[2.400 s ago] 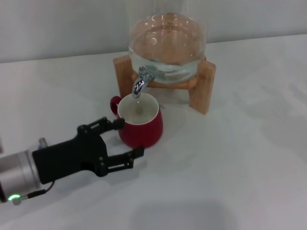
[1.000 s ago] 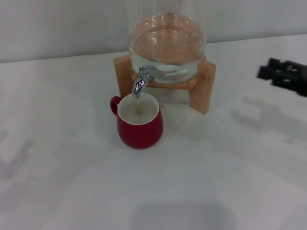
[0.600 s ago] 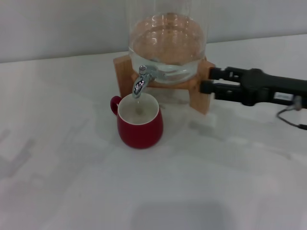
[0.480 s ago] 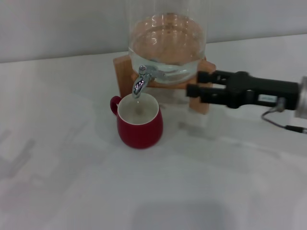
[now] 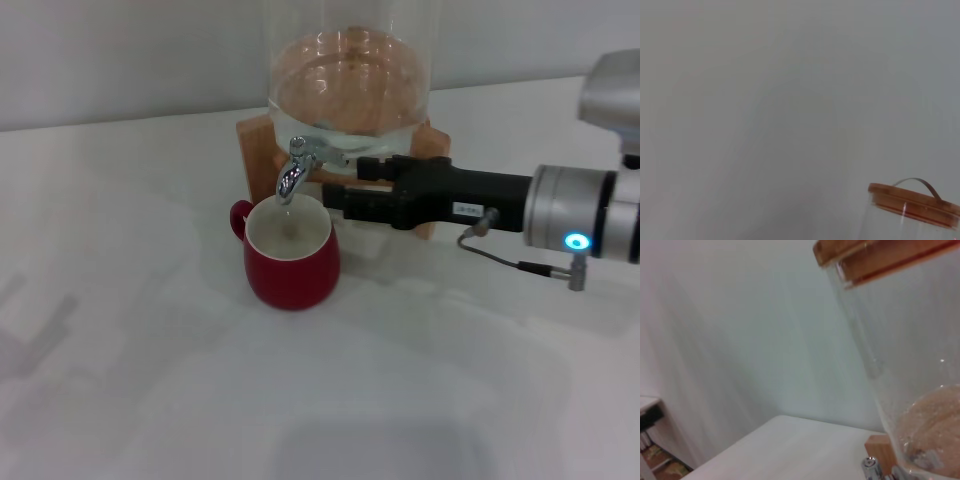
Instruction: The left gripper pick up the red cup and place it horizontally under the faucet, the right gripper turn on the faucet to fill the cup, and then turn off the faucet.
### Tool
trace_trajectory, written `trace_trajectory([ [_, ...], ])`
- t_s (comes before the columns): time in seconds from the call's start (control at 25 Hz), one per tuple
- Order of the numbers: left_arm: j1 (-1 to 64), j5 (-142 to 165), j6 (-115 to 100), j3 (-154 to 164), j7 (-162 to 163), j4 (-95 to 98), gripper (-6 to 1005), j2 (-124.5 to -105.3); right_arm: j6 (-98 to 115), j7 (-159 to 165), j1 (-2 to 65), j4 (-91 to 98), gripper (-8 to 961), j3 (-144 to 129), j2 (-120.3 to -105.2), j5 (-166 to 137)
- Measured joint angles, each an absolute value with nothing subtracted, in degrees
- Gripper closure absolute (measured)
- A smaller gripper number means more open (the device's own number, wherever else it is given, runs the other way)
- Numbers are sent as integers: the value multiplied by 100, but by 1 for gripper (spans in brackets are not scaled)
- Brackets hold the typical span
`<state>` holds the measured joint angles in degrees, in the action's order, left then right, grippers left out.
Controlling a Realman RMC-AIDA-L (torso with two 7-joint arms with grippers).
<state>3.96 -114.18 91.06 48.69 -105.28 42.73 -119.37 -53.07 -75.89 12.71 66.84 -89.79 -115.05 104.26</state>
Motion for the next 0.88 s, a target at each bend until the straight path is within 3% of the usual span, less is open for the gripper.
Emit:
trace_trajectory([
  [0.88, 447, -11212, 9016, 4836, -10526, 4254, 119, -11909, -5314, -7672, 1299, 7149, 191, -9388, -11511, 10649],
])
